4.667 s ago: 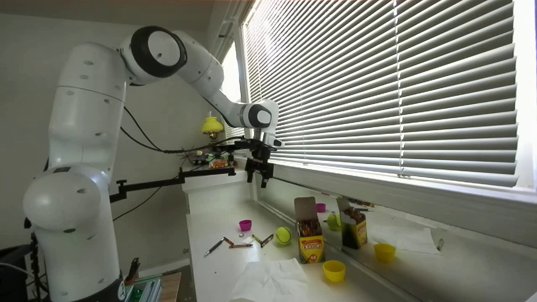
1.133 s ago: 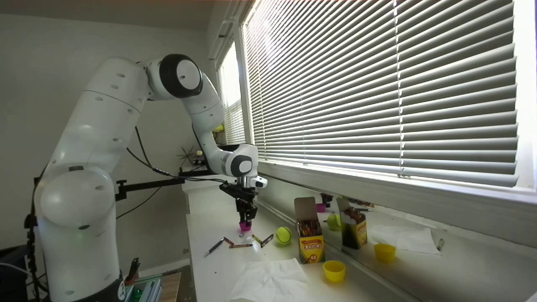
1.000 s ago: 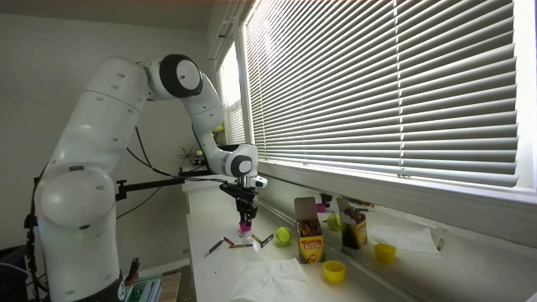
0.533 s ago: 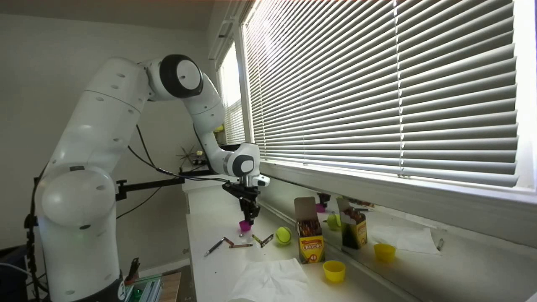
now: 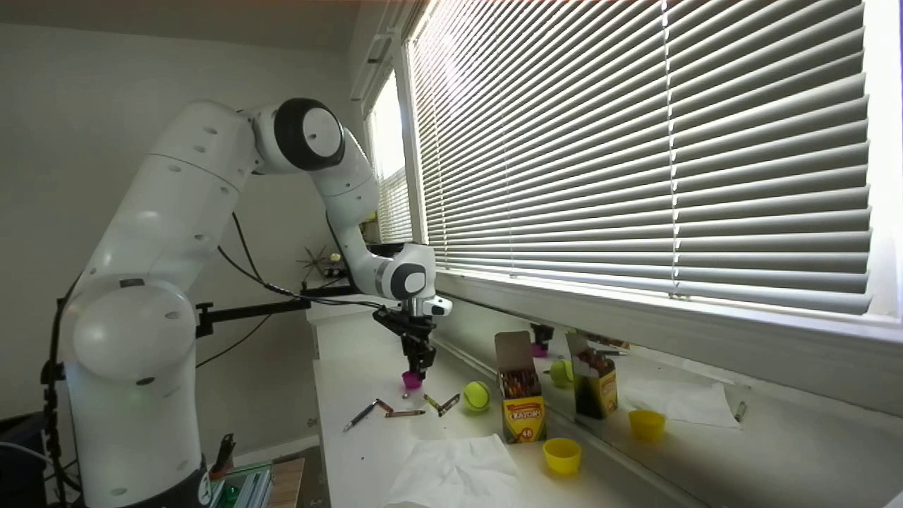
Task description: Place the small cup on the paper towel
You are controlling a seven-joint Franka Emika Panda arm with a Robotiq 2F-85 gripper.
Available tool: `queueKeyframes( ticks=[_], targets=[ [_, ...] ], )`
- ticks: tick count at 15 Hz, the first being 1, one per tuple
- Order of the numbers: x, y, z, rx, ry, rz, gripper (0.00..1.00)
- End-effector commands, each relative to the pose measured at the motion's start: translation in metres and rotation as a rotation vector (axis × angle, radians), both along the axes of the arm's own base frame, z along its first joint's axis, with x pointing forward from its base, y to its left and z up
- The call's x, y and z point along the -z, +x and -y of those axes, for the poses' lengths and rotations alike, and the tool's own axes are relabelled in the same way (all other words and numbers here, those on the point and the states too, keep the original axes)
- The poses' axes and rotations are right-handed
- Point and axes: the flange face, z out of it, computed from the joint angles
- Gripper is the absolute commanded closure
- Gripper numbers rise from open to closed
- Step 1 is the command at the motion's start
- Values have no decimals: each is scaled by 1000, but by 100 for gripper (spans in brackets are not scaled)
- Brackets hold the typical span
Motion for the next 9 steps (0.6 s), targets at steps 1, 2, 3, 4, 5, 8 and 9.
queueKeyframes(
  ticks=[1,2,3,4,5,8,9],
  targets=[
    [7,1,-9,14,-11,10,62],
    [9,1,-9,14,-13,9,83],
    [10,2,-8,16,-16,10,86],
    [11,2,-8,16,-19,10,88],
    [10,3,-8,15,-22,13,94],
    [9,6,-10,12,-19,17,100],
    [8,6,-11,10,-19,19,100]
  ],
)
